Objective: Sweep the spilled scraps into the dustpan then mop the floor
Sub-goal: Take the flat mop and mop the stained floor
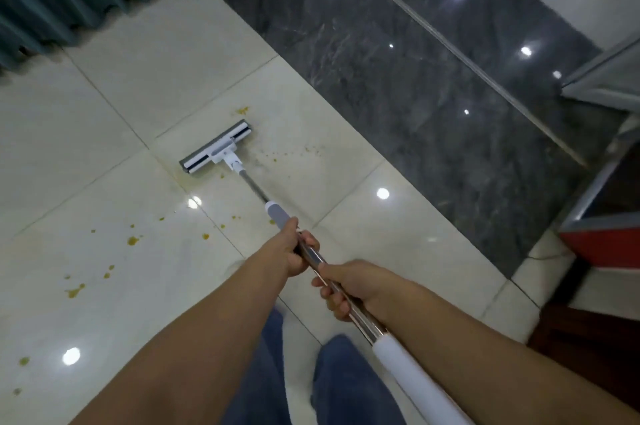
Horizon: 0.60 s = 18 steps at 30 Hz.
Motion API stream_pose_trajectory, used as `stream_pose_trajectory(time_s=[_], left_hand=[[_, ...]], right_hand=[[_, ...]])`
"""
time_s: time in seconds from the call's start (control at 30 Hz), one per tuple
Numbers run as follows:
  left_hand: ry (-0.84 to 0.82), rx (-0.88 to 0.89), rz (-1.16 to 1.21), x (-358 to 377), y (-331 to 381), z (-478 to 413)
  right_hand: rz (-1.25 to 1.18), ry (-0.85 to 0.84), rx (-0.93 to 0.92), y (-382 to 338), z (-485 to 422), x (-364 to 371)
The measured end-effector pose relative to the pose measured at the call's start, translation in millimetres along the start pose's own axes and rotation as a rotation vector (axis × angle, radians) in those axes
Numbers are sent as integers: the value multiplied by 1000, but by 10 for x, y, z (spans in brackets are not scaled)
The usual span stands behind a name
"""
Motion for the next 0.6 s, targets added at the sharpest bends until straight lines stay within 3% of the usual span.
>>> stream_pose_trajectory(time_s=[0.2, 0.33, 0.4, 0.6], left_hand=[[2, -45, -10, 246, -1499, 87], [9, -71, 0, 279, -2139, 240], [1, -75, 16, 281, -2210, 285], [-16, -42, 20, 473, -1782, 129]], right_hand=[[23, 36, 19, 979, 464, -1055], [75, -13, 27, 1382, 779, -1439], [85, -37, 62, 1414, 830, -1477], [184, 100, 5, 957, 657, -1329]])
Point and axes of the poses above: each hand's wrist, its own z-axis away from the middle knuckle, its own x-axis out of the palm, y = z × x, the point moved 3 cm from there along -z, towards the middle knuckle, and after that the axes turned 2 degrees about y, right-handed, at the moved point
